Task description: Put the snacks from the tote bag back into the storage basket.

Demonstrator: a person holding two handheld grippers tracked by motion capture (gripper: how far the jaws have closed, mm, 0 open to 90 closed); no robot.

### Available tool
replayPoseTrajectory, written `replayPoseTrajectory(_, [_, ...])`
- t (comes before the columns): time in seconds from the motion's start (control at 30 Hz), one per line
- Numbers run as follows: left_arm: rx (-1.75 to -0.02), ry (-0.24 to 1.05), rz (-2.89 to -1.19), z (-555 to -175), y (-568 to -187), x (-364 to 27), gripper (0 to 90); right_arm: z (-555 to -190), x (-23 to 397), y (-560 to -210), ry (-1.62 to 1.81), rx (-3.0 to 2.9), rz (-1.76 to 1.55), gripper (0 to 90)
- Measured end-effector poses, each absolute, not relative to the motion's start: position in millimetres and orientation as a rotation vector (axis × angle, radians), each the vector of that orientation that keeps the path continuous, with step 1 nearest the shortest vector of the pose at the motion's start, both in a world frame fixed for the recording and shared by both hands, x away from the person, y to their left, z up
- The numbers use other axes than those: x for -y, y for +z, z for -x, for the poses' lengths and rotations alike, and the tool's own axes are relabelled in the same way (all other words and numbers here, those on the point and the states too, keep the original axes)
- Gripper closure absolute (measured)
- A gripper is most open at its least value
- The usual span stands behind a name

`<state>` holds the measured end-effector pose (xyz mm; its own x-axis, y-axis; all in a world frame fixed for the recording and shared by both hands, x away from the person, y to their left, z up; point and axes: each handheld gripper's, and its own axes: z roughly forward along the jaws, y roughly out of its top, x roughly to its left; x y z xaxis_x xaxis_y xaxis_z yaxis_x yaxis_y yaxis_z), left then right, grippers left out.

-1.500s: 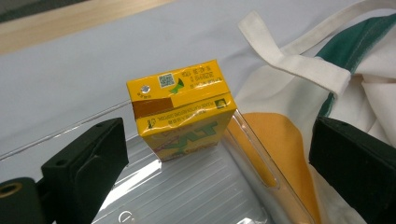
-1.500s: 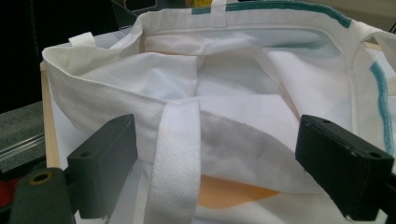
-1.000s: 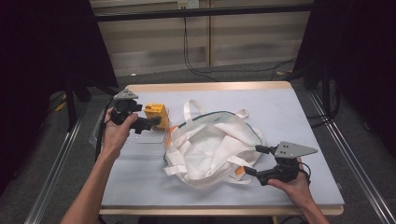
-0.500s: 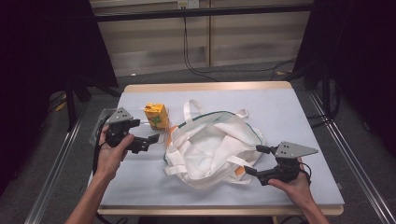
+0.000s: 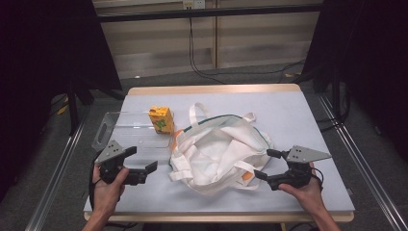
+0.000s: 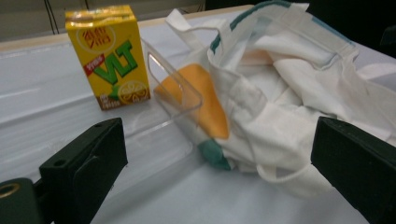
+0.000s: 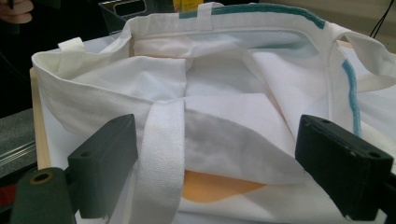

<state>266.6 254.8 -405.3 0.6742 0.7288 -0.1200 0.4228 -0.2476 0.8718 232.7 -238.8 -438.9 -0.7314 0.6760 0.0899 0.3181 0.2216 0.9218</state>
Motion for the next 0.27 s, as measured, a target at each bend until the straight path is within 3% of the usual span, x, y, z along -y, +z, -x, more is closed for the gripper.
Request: replayPoseTrajectory(0.27, [-0.970,0.409,-1.915,-250,-439,-267,2.9,-233,241,-442,1.521,-2.168,-0.937,13.5])
